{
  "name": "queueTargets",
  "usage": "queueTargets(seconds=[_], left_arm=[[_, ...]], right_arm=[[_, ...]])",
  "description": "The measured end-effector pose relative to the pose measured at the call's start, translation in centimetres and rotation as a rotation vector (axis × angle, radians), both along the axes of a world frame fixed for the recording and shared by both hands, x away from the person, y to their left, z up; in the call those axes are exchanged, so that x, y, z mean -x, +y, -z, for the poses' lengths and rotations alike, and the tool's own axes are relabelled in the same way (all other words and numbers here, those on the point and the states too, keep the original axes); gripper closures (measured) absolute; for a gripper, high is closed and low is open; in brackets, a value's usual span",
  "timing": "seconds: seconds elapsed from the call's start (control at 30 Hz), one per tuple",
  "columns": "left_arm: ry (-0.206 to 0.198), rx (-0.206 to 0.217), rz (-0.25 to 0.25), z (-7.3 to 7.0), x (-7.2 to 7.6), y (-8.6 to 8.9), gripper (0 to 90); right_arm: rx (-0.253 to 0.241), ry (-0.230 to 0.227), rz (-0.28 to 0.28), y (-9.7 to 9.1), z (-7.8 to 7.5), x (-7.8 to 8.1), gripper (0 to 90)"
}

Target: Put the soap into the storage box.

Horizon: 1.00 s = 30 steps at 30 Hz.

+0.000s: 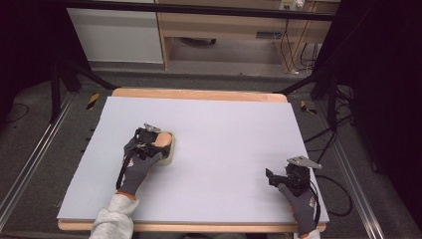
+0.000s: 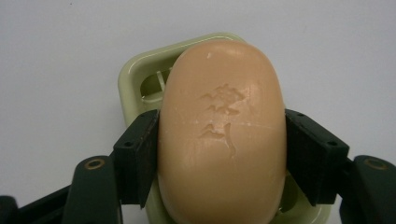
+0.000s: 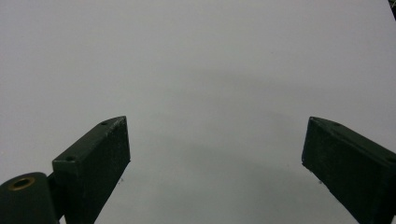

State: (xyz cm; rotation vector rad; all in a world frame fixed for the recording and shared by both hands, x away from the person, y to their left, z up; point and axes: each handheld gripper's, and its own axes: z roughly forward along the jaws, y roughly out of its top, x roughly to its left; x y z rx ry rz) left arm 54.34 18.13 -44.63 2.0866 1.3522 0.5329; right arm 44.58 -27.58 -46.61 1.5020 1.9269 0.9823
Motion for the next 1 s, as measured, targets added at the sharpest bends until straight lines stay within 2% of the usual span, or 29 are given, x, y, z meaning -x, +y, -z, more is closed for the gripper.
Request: queueTargets(seconds=[0.5,0.6,0.73,0.93,1.0], left_arm=[[0.003,-0.010,-0.002,0.2,0.1,-0.4,30.7],[-0.008,0.000,-0.005,0.0,0.1,-0.2,27.4],[-0.012,0.020,-0.001,-0.4,0.2,0.0,27.6],[-0.034,0.036,0.020,-1.2,0.7,-0.1,27.2],[-0.053,0.051,0.024,-1.7,1.1,-0.1,27.1]], right_arm=[[0.001,0.002,-0.002,0.0,0.0,0.0,7.9],[-0.003,0.000,-0.001,0.0,0.0,0.0,7.9],[-0.001,0.001,0.000,0.0,0.0,0.0,7.9],[-0.002,-0.006,0.005,-0.1,-0.1,0.1,7.9],[-0.001,-0.009,0.005,-0.1,-0.1,0.1,7.9]])
